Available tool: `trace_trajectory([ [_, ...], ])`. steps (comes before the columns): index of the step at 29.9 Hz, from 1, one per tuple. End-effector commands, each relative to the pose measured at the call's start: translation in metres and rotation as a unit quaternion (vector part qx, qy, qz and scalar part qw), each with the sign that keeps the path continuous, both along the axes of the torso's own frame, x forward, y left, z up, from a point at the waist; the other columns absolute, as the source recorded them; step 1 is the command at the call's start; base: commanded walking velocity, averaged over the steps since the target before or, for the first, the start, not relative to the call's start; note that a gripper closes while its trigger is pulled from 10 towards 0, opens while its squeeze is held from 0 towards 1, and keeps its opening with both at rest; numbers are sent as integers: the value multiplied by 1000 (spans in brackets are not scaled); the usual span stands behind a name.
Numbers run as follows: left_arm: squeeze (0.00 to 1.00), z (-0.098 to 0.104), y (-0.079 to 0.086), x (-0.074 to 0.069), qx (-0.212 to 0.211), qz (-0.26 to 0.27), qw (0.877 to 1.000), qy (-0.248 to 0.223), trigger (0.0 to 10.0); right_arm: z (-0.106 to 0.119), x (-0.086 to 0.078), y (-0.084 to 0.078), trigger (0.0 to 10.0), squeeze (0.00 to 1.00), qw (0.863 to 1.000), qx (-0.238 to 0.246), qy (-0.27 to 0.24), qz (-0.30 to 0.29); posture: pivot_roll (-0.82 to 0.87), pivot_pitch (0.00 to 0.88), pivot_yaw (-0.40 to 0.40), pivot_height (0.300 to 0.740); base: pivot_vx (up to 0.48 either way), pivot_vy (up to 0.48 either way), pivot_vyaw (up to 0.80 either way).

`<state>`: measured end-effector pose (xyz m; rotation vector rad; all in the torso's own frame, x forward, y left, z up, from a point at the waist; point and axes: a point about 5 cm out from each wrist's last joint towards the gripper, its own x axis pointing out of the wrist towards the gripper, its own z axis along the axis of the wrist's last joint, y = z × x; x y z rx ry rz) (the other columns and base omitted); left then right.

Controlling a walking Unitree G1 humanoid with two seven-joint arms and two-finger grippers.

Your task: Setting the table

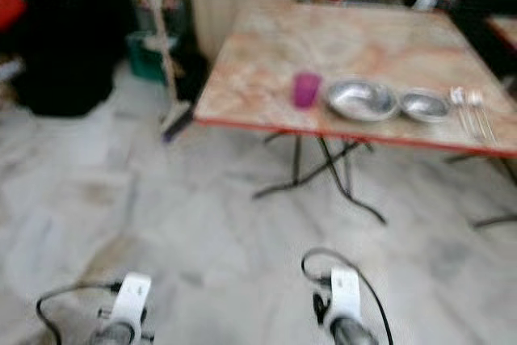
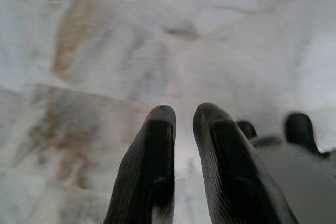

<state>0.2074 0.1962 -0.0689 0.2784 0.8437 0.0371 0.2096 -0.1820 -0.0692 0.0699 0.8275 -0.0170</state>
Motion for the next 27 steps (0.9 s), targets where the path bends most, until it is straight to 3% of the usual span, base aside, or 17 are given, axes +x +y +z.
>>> trace_trajectory([
  [1, 0, 0, -2, 0, -4, 4, 1000, 1, 10000, -3, -6, -4, 10000, 0, 1000, -5, 10, -4, 41, 118, -54, 740, 0, -379, 0],
  [16, 0, 0, -3, 1, -6, 3, 1000, 1, 10000, -3, -6, -3, 10000, 0, 1000, -2, 8, 0, 39, 116, -51, 740, 0, -368, 0],
  [27, 0, 3, -7, 6, -34, 11, 999, -21, 10000, -3, -6, -1, 10000, 0, 1000, 1, 10, 3, 39, 119, -49, 740, 0, 0, 0],
])
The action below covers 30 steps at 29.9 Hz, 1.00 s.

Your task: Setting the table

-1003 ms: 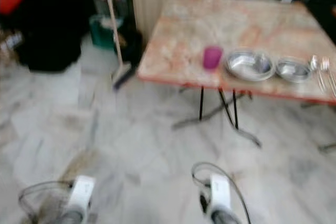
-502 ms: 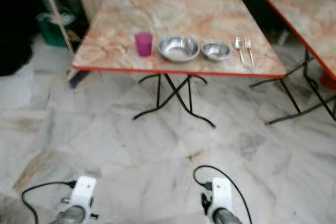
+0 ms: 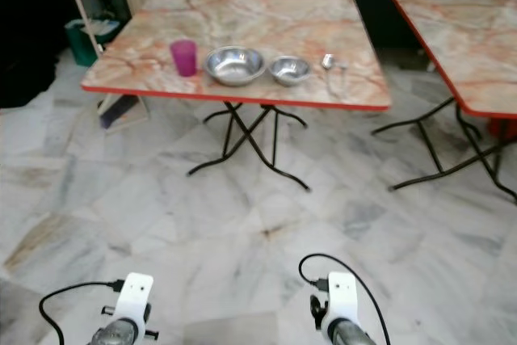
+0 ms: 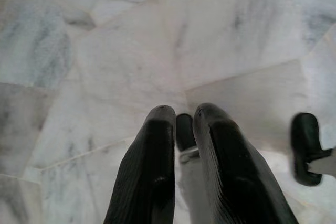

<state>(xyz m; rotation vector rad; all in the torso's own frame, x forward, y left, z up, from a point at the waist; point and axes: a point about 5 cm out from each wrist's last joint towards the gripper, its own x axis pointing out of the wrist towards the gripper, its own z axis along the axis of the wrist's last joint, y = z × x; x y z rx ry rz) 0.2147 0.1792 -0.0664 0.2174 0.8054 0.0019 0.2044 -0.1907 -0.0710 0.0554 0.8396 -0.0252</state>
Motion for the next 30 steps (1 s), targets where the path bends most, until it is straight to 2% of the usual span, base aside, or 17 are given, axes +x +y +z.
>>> trace_trajectory([
  [1, 0, 1, 10, 0, -5, 21, 1000, -6, 10000, -2, -1, 8, 10000, 0, 1000, 9, 3, 3, 41, 118, -49, 740, 0, 0, 0],
  [10, 0, 3, 9, 3, -6, 17, 1000, -8, 10000, -2, -1, 7, 10000, 0, 1000, 8, 4, 1, 39, 116, -48, 740, 0, 0, 0],
  [18, 0, 3, 8, 3, -11, 20, 1000, -7, 10000, -2, -2, 6, 10000, 0, 1000, 8, 5, -4, 40, 118, -49, 740, 270, 0, 0],
  [23, 0, 2, 7, 2, -12, 18, 1000, -6, 10000, -2, -2, 7, 10000, 0, 1000, 10, 6, -7, 37, 119, -49, 740, 277, 0, -518],
  [30, 0, 2, 7, 2, -12, 18, 1000, -7, 10000, -1, 0, 7, 10000, 0, 1000, 8, 1, -4, 37, 118, -48, 740, 284, 0, 0],
])
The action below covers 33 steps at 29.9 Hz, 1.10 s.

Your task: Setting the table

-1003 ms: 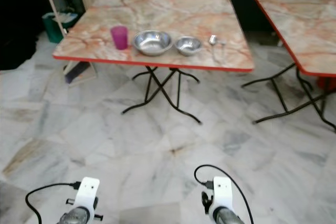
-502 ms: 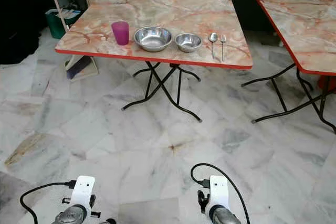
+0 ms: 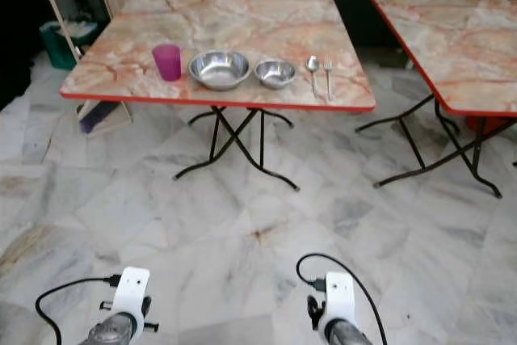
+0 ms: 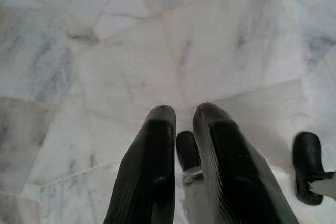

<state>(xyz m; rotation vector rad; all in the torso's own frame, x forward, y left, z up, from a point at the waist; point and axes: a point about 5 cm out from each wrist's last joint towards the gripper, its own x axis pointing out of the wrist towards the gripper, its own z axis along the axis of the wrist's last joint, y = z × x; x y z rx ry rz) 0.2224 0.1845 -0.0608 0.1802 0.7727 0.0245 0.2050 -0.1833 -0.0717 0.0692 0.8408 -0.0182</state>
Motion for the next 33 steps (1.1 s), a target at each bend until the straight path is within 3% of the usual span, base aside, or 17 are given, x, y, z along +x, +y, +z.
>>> trace_trajectory([
  [1, 0, -3, 2, -5, 0, 2, 1000, 11, 10000, 0, 0, 0, 10000, 0, 1000, 1, 0, -5, 36, 118, -48, 740, 292, 0, 0],
  [33, 0, -4, 1, -6, 1, 0, 1000, 10, 10000, -1, -2, -3, 10000, 0, 1000, -3, 2, -9, 36, 119, -51, 740, 324, 0, -74],
])
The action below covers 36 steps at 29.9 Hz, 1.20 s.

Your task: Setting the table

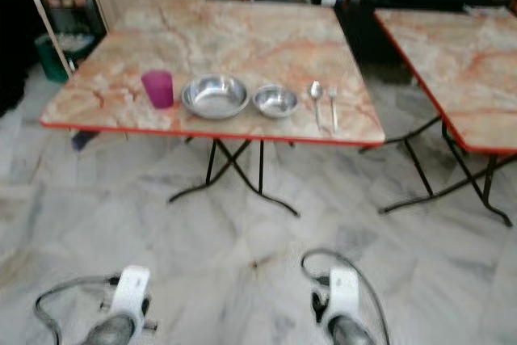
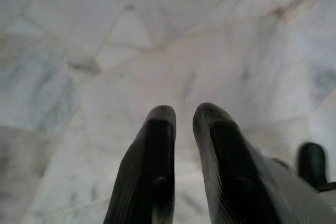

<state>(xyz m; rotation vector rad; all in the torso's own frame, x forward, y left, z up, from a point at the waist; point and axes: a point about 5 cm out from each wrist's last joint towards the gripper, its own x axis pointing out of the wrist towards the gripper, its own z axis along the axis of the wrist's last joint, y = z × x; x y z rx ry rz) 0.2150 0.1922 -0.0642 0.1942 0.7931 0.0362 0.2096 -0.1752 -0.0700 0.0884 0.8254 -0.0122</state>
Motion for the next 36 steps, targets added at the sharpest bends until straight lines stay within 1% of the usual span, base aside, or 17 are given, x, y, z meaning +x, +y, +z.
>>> trace_trajectory([
  [1, 0, 0, -7, 2, -8, -3, 1000, 0, 10000, -2, -6, -11, 10000, 0, 1000, -12, 10, -8, 36, 119, -51, 740, 337, 0, 0],
  [23, 0, 0, -6, 1, -6, -4, 1000, 1, 10000, -2, -6, -11, 10000, 0, 1000, -10, 7, -8, 37, 120, -50, 740, 338, 0, 0],
  [27, 0, 0, -6, 1, -5, -5, 1000, 1, 10000, -1, -4, -11, 10000, 0, 1000, -25, -1, 5, 38, 115, -49, 740, 337, 0, 0],
  [31, 0, -1, -6, 1, -5, -8, 1000, 2, 10000, -1, -4, -10, 10000, 0, 1000, -26, 0, 11, 35, 110, -47, 740, 336, 0, 712],
  [34, 0, -1, -7, 1, -5, -9, 1000, 2, 10000, -1, -4, -11, 10000, 0, 1000, -21, 4, -3, 36, 102, -46, 740, 336, 0, 0],
  [36, 0, 0, -7, 1, -5, -10, 1000, 2, 10000, -1, -4, -11, 10000, 0, 1000, -22, 5, 4, 36, 98, -46, 740, 337, 0, 0],
])
